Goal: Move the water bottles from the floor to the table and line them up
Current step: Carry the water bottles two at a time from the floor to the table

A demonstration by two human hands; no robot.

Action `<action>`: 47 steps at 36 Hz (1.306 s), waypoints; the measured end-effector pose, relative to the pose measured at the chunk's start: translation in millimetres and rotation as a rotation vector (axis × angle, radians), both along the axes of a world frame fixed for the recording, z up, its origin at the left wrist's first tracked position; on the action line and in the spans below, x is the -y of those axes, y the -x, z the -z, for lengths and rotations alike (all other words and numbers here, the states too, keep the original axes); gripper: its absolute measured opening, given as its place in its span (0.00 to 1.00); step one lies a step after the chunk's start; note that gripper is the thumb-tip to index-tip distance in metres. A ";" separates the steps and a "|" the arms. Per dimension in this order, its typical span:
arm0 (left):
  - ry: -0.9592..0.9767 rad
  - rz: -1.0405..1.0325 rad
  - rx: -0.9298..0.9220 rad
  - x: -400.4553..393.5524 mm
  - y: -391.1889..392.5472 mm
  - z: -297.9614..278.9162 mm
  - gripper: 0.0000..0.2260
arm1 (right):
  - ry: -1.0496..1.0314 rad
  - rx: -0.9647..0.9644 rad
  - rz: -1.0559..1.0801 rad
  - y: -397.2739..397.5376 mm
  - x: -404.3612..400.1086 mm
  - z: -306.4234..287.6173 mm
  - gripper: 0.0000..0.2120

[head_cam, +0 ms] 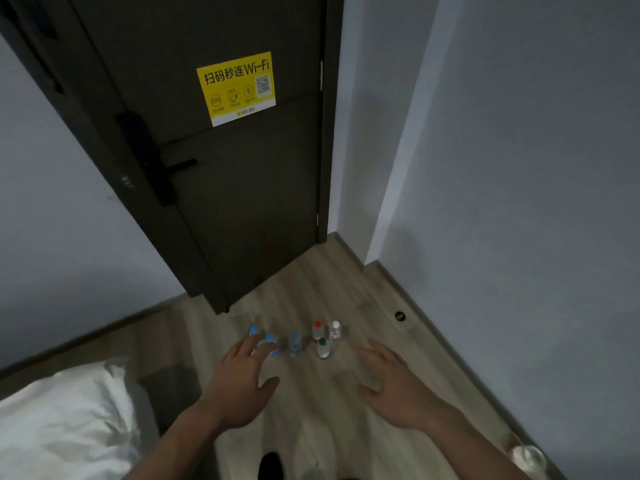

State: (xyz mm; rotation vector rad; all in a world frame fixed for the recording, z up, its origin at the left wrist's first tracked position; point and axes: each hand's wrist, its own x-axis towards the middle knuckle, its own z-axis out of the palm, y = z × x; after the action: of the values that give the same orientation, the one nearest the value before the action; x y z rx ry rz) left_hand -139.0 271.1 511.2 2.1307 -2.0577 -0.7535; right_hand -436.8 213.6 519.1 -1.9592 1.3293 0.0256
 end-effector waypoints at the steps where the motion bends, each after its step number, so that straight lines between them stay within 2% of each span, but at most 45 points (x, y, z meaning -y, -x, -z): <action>1: -0.010 0.025 0.011 12.8 -8.7 5.0 0.28 | -0.009 0.008 0.022 -7.9 5.8 0.5 0.32; 5: -0.086 0.122 0.084 59.2 -32.1 25.3 0.30 | -0.068 -0.036 0.096 -25.9 25.4 3.0 0.32; 11: -0.166 0.170 0.034 130.0 -44.3 55.8 0.31 | -0.125 -0.034 0.221 -29.8 66.8 20.1 0.32; 29: -0.364 0.192 0.058 306.9 -55.1 150.3 0.26 | -0.282 -0.122 0.223 -63.8 235.9 121.1 0.32; 37: -0.551 0.295 0.119 370.9 -75.2 265.0 0.30 | -0.367 -0.169 0.346 -87.3 281.6 210.3 0.28; 43: -0.605 0.309 0.140 406.5 -77.5 379.7 0.27 | -0.460 -0.187 0.408 -106.4 302.8 327.7 0.27; 47: -0.585 0.358 0.131 418.3 -71.5 465.7 0.21 | -0.475 -0.204 0.427 -121.5 312.3 419.5 0.28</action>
State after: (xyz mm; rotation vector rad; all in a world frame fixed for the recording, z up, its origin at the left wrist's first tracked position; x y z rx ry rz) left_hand -67.5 -147.2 45.5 2.1184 -2.5770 -1.4523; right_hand -315.3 -98.7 99.6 -1.2794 1.6727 0.3126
